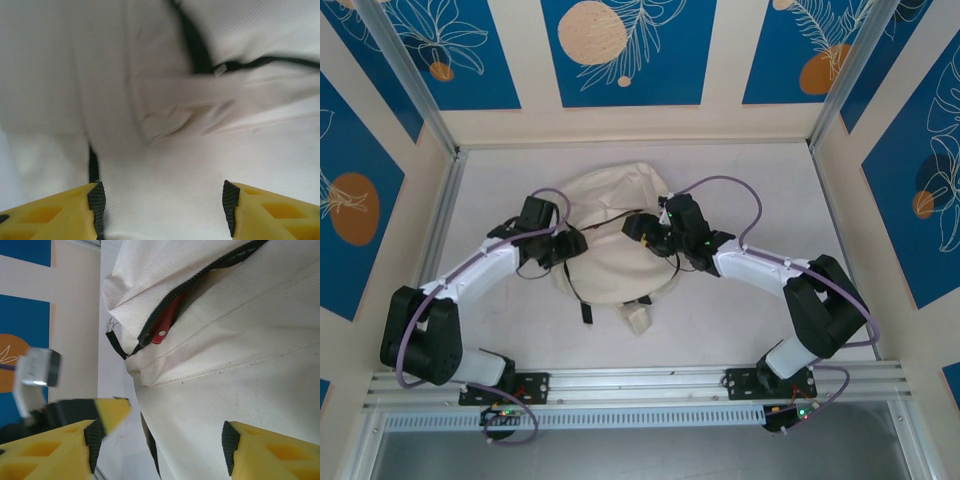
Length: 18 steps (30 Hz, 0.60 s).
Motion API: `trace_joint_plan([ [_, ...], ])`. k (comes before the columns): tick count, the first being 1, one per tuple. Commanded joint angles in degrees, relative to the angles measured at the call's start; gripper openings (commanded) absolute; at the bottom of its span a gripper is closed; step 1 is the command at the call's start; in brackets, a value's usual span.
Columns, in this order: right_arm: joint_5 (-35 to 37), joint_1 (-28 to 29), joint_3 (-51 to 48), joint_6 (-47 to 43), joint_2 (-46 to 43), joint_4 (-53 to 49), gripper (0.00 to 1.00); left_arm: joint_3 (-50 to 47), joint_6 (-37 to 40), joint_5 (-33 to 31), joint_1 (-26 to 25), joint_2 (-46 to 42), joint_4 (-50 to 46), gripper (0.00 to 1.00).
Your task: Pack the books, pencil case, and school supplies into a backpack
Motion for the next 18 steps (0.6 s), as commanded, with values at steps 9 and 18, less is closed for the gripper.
trace_joint_plan([
  [9, -0.3, 1.2, 11.2, 5.1, 10.8, -3.7, 0.68, -10.4, -6.7, 8.8, -0.5, 1.2, 16.6, 0.28],
  [18, 4.5, 4.1, 22.0, 5.9, 19.9, -9.1, 0.64, -14.5, -9.5, 9.6, -3.4, 1.3, 19.9, 0.12],
])
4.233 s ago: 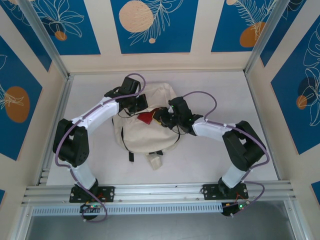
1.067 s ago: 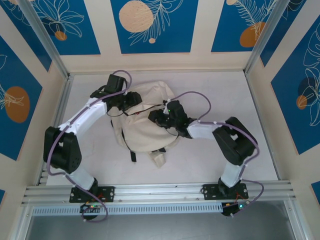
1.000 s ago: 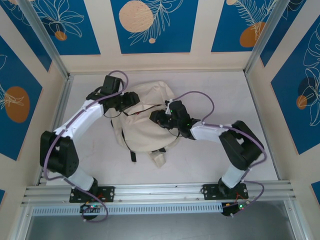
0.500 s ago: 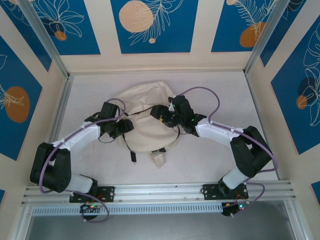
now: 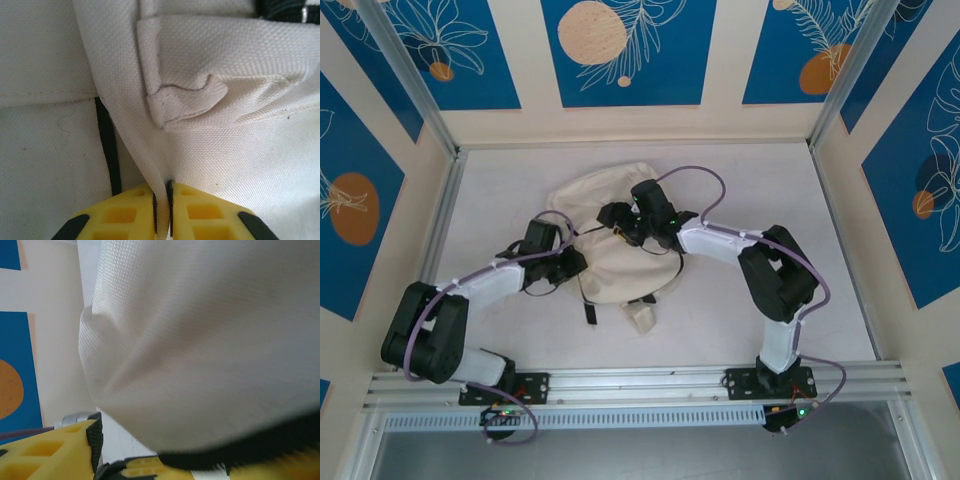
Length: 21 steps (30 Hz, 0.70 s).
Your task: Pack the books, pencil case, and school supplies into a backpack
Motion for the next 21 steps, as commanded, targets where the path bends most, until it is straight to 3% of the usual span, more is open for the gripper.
trace_joint_plan([
  [1, 3.3, 0.9, 3.5, 0.8, 2.3, -3.3, 0.64, -2.0, -1.5, 2.9, -1.7, 0.6, 0.5, 0.11],
  [10, 1.3, 0.6, 8.1, 1.1, 8.6, 2.1, 0.55, -1.9, -1.6, 3.0, -3.3, 1.1, 0.6, 0.08],
  [17, -2.8, 0.6, 12.0, 2.9, 12.4, 7.3, 0.33, -1.5, -1.8, 3.4, -3.5, 1.0, 0.3, 0.07],
  [19, -3.4, 0.3, 12.2, 3.2, 12.8, 7.2, 0.27, -1.1, -1.8, 3.0, -3.5, 0.4, -0.4, 0.11],
  [21, -3.8, -0.1, 10.9, 4.2, 12.3, 6.6, 0.28, -0.5, -1.4, 1.8, -3.4, -0.9, -2.0, 0.17],
])
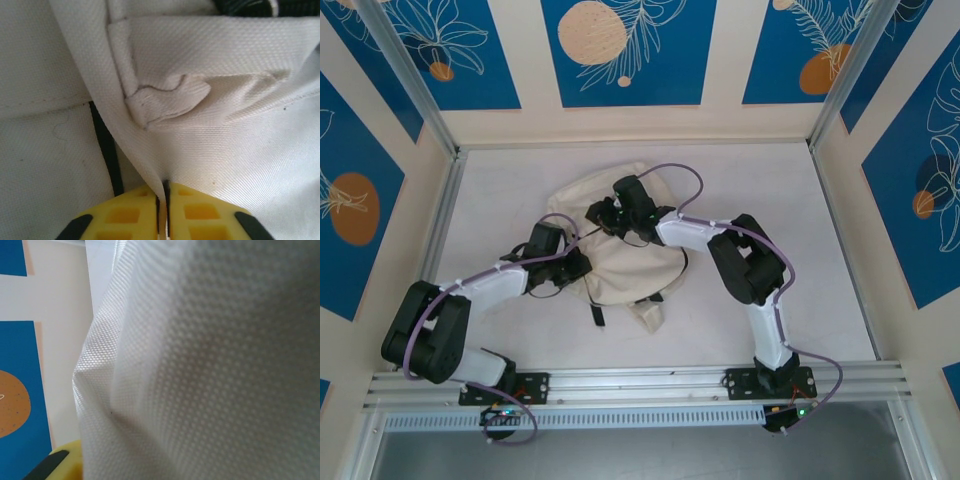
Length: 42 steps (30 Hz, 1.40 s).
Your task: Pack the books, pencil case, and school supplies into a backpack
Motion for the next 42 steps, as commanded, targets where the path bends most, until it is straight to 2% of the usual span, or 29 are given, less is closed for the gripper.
trace_joint_plan([
  [1, -2.0, -0.7, -0.3, 1.5, -0.4, 1.5, 0.3, 0.9, 0.6, 0.7, -1.3, -1.8, -4.9, 0.2],
  [6, -2.2, -1.7, -5.6, -1.0, -7.6, -4.6, 0.41, 4.0, 4.3, -3.1, 0.9, -6.0, -12.8, 0.36],
  [11, -0.7, -2.1, -8.2, -9.3, -15.5, -15.3, 0.53, 9.0, 10.0, -6.8, 6.8, -9.0, -22.3, 0.45],
  [14, 3.6, -1.0, -8.2, -16.3, -19.1, -23.1, 0.54, 11.5, 11.9, -8.3, 10.7, -10.7, -26.0, 0.54],
  [19, 16.1, 4.1, -3.0, -31.1, -20.8, -33.6, 0.57, 13.3, 10.9, -11.1, 15.9, -12.4, -29.7, 0.7],
  [23, 17.9, 7.1, 5.7, -44.1, -17.4, -38.5, 0.57, 12.8, 9.5, -10.2, 19.9, -12.7, -30.1, 0.78],
  [29, 20.0, 11.8, 23.4, -59.8, -5.8, -48.1, 0.55, 10.7, 8.0, -9.5, 23.7, -14.0, -29.8, 0.91],
  [31, 21.9, 12.8, 29.8, -60.8, -1.6, -51.5, 0.55, 9.8, 6.8, -9.4, 24.5, -14.7, -29.6, 0.94],
  [33, 20.2, 13.4, 36.8, -60.3, 2.6, -54.4, 0.55, 9.2, 5.3, -8.8, 25.2, -15.6, -29.2, 0.96],
  [39, 22.8, 15.3, 48.4, -63.0, 12.5, -58.4, 0.54, 9.4, 4.6, -9.8, 27.1, -17.8, -30.0, 1.0],
  [42, 23.4, 15.1, 51.1, -63.7, 15.6, -58.7, 0.5, 9.3, 4.7, -9.2, 28.0, -17.7, -30.1, 1.0],
])
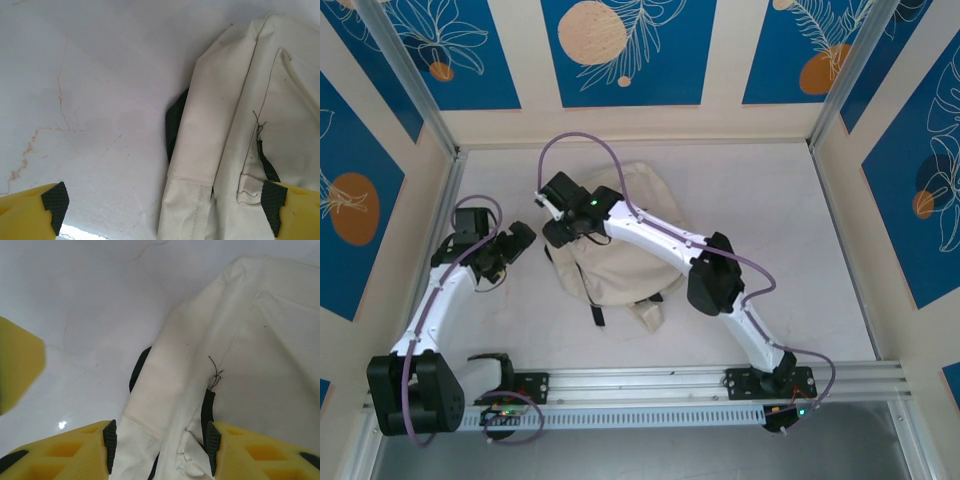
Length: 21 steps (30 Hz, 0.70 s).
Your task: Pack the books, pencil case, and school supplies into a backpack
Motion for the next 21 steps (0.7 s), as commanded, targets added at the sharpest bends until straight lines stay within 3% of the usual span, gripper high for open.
trace_joint_plan([
  [1, 2.0, -0.1, 3.5, -3.2, 2.9, -3.5, 0.49, -0.6, -0.9, 0.6, 1.6, -0.5, -1.3, 1.0],
  [7, 5.2, 0.0, 4.4, -5.8, 6.4, -2.5, 0.46, -1.3, -0.3, 2.1, 1.9, -0.1, -0.2, 1.0],
  [16, 17.7, 0.6, 5.6, -10.3, 10.0, -3.3, 0.47, -2.0, -0.5, 3.2, 2.0, 0.7, 0.9, 1.0],
  [21, 19.9, 0.2, 5.8, -10.1, 10.7, -4.2, 0.39, -1.9, -0.5, 3.7, 2.0, 0.9, 1.1, 1.0],
])
